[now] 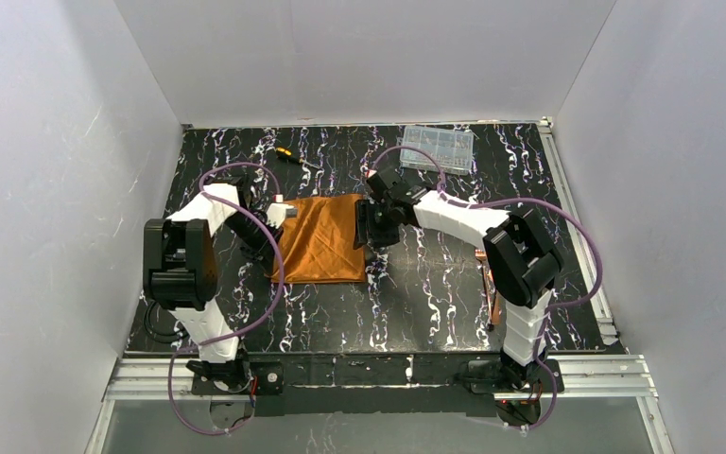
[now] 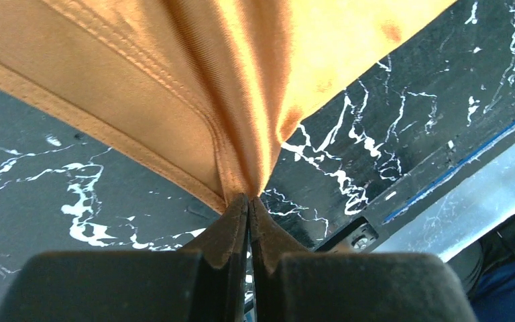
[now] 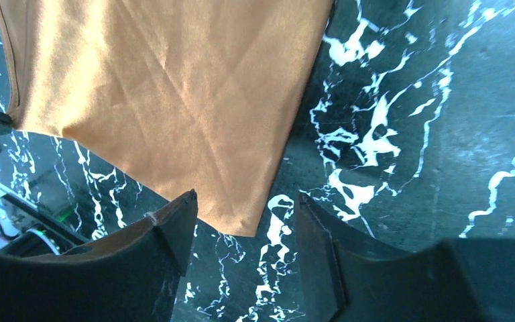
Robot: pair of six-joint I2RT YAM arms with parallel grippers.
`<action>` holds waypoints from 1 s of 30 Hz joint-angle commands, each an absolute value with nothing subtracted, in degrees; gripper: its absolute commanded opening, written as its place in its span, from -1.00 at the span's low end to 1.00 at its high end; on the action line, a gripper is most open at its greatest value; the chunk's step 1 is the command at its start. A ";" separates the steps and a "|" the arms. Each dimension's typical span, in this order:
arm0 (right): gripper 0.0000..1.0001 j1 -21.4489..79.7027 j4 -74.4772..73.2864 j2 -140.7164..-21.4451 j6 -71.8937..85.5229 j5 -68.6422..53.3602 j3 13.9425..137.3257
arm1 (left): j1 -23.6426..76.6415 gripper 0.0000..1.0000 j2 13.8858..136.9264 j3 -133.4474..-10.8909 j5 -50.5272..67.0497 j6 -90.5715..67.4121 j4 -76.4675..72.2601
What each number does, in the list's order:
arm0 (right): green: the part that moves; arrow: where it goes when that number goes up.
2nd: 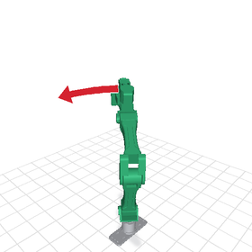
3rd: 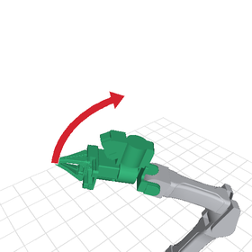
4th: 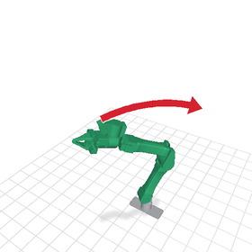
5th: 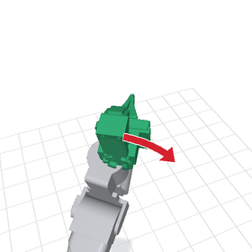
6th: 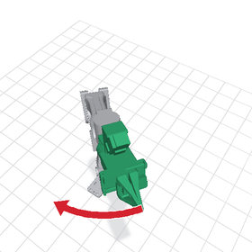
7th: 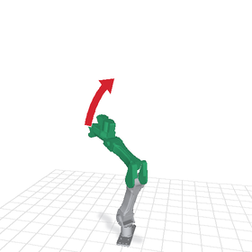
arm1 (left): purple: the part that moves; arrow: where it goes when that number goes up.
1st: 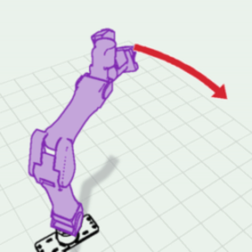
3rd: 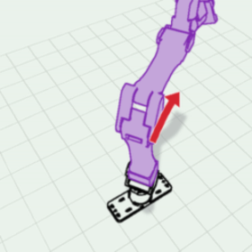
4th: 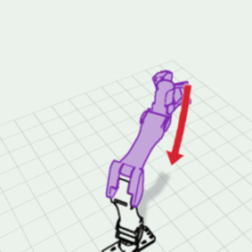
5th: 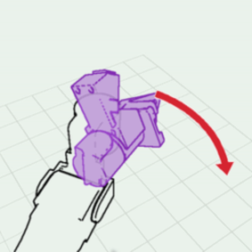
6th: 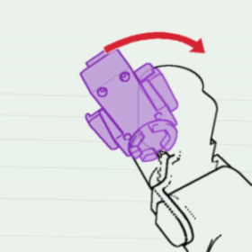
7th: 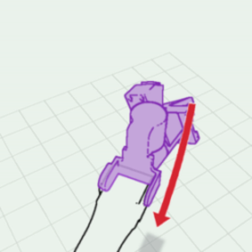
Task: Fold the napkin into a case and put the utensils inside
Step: Fold the rectangle-folded napkin at the center of the board.
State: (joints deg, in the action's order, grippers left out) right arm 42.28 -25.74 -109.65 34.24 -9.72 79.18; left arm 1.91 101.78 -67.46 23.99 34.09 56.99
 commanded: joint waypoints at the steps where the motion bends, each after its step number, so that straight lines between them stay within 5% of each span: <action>1: 0.33 42.21 -27.49 -106.46 30.65 -2.45 83.06 | 0.70 -1.00 99.15 -66.80 21.91 34.65 56.47; 8: 0.44 42.55 -35.08 -112.75 25.14 3.03 97.12 | -1.45 -1.00 98.34 -65.66 22.37 34.52 56.62; 12: 0.45 48.90 -29.70 -106.65 21.17 9.31 87.25 | -3.71 -1.00 97.76 -69.80 26.59 35.01 61.17; 18: 0.35 58.33 -18.24 -97.83 12.47 19.97 69.89 | -4.61 -0.63 96.75 -75.59 32.11 32.58 65.21; 24: 0.13 62.31 -17.13 -97.65 7.74 24.09 67.46 | -4.59 -0.66 99.71 -77.66 35.59 31.08 66.92; 30: 0.13 64.60 -16.61 -99.78 6.02 24.13 67.89 | -4.57 -0.68 99.53 -71.61 34.39 35.84 68.07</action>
State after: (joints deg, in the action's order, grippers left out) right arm 63.11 -19.49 -100.33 8.62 21.69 67.07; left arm -4.38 99.39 -74.96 32.86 32.58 64.36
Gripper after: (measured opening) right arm 0.562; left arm 0.160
